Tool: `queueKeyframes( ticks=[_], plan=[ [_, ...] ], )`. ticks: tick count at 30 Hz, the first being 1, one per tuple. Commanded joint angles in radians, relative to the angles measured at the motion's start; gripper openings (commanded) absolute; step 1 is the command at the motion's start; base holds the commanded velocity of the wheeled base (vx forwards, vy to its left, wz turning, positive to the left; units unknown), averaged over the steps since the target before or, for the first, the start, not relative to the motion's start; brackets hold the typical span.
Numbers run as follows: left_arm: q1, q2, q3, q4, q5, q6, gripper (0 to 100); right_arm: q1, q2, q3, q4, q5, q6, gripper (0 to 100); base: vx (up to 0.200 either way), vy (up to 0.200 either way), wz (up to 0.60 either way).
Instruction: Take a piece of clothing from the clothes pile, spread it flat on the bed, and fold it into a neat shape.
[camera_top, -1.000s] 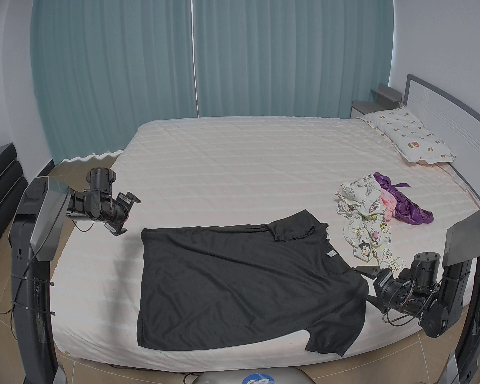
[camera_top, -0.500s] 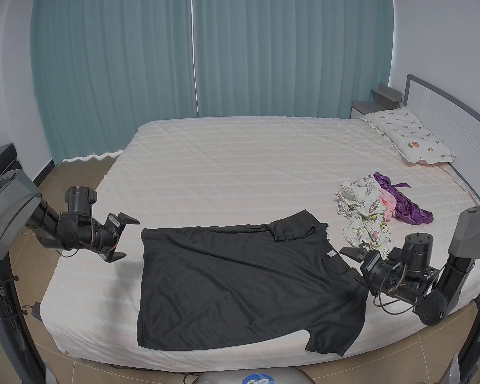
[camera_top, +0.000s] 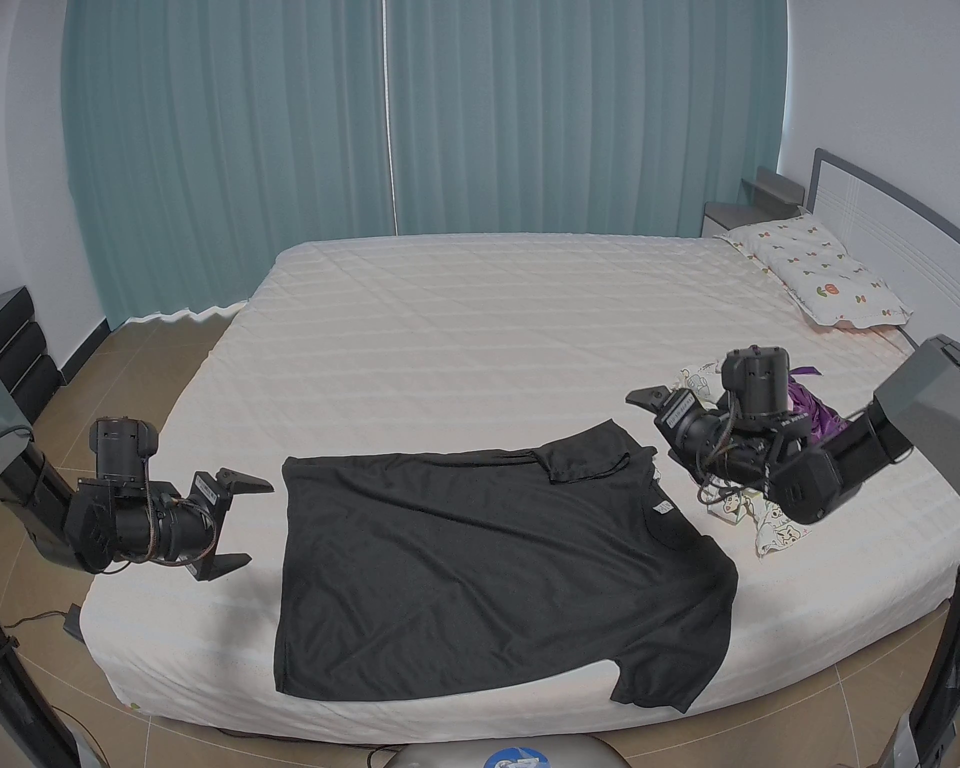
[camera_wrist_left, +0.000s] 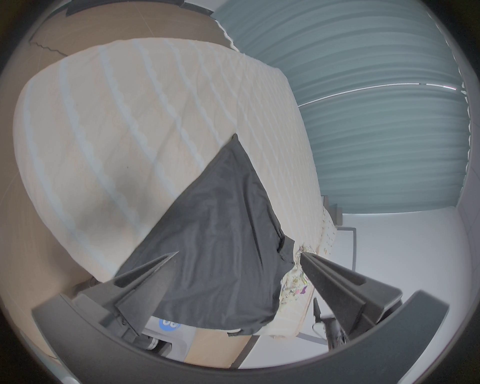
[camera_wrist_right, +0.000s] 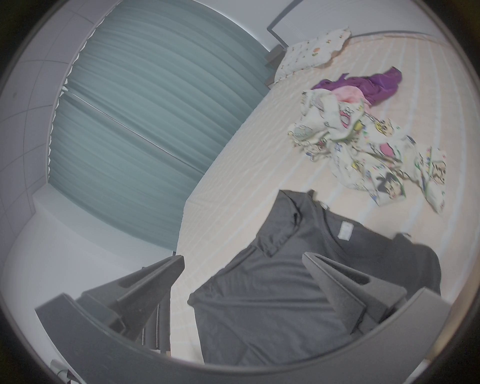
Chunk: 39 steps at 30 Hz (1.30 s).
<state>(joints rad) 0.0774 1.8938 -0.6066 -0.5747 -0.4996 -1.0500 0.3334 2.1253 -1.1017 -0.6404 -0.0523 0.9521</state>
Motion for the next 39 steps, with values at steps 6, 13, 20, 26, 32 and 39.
queueKeyframes(
  ticks=[6,13,20,26,32,39],
  plan=[
    [-0.036,-0.038,0.145,-0.088,-0.083,-0.027,100,-0.019,0.326,-0.449,0.258,-0.075,-0.108,100,0.000,0.000,0.00],
    [-0.050,-0.015,0.146,-0.088,-0.082,-0.028,100,-0.020,0.409,-0.572,0.300,-0.113,-0.121,100,0.000,0.000,0.00],
    [-0.056,-0.015,0.148,-0.088,-0.080,-0.027,100,-0.060,0.470,-0.638,0.300,-0.113,-0.121,100,0.000,0.000,0.00],
    [-0.058,-0.013,0.148,-0.088,-0.080,-0.025,100,-0.119,0.487,-0.627,0.292,-0.113,-0.121,100,0.000,0.000,0.00],
    [-0.058,-0.013,0.148,-0.088,-0.080,-0.025,100,-0.143,0.490,-0.550,0.285,-0.093,-0.156,100,0.000,0.000,0.00],
    [-0.059,-0.013,0.148,-0.088,-0.080,-0.025,100,-0.143,0.535,-0.557,0.269,-0.089,-0.181,100,0.000,0.000,0.00]
  ],
)
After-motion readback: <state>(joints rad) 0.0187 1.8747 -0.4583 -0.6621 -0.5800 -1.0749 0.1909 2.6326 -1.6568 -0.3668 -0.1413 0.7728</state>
